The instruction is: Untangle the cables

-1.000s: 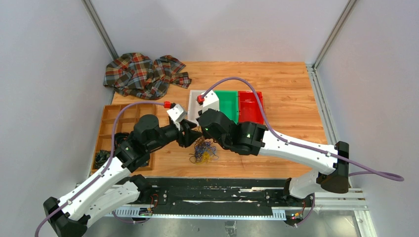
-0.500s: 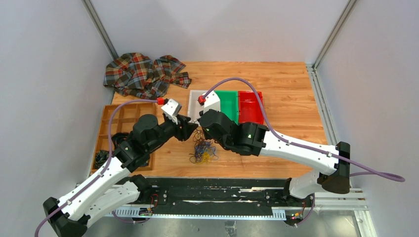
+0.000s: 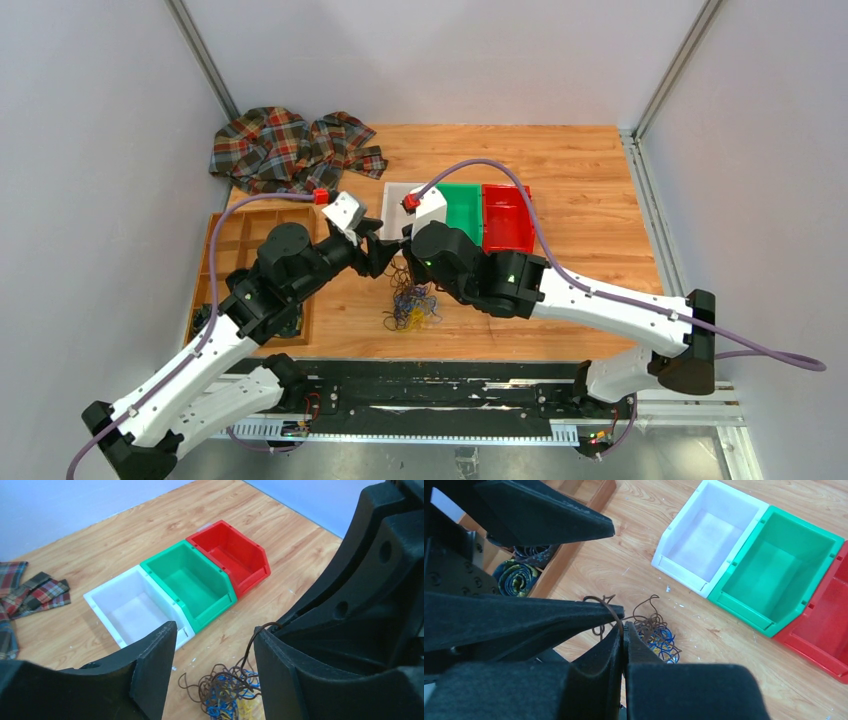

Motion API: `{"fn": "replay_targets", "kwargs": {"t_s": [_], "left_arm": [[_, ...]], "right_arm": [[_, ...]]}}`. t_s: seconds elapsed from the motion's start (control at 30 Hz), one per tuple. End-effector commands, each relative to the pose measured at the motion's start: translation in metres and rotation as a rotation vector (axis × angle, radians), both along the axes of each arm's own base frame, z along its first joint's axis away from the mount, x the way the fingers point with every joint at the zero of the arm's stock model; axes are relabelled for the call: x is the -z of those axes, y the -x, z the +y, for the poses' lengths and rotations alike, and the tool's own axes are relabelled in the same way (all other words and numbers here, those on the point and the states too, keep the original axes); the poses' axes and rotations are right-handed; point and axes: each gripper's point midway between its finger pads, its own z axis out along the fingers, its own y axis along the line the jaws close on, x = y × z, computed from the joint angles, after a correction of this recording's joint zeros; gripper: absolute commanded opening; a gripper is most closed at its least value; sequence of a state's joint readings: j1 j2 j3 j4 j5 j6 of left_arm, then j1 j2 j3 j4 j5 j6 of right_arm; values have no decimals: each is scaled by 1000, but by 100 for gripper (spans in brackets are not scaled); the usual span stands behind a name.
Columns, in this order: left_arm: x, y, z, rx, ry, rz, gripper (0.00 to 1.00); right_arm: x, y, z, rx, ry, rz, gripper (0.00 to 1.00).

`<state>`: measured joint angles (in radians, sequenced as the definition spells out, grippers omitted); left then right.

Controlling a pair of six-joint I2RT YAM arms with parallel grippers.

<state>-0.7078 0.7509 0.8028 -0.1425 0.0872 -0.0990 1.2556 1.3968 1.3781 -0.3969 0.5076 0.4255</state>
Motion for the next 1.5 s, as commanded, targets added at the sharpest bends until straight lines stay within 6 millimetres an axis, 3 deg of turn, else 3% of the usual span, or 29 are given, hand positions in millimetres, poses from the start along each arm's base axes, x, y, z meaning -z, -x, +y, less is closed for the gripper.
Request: {"fn": "replay_targets", "kwargs": {"t_s": [0.0, 0.13, 0.27, 0.37, 0.47, 0.53, 0.7, 0.87, 1.1, 1.23, 1.47], "left_arm": [[-5, -3, -1, 14, -35, -60, 60], [-7, -7, 0, -3, -48, -67, 50], [-15, -8, 4, -16, -75, -76, 27], [-16, 14, -8, 133, -108, -64, 11], [-15, 37, -16, 271, -144, -44, 5], [-17, 41, -15, 291, -164, -52, 2], [-28, 42, -5, 273, -197, -98, 1], [-41, 42, 2, 231, -177, -105, 1], [-70, 50, -1, 237, -82, -89, 1], [-96, 61, -5, 288, -31, -106, 1], [-151, 70, -4, 320, 14, -202, 1]], "right_arm": [[-12, 12, 8, -64, -69, -8, 1], [-13, 18, 16, -117, -115, -12, 1], [-7, 15, 14, -110, -143, -55, 1], [-7, 9, 12, -95, -153, -106, 1], [-11, -1, 9, -50, -150, -157, 1], [-12, -7, 5, -17, -147, -185, 3], [-24, -18, -7, 65, -195, -256, 5], [-27, -23, -14, 106, -227, -299, 19], [-24, -32, -4, 147, -272, -328, 34], [-24, -36, 5, 156, -305, -345, 40], [5, -44, 6, 195, -289, -340, 41]]}}
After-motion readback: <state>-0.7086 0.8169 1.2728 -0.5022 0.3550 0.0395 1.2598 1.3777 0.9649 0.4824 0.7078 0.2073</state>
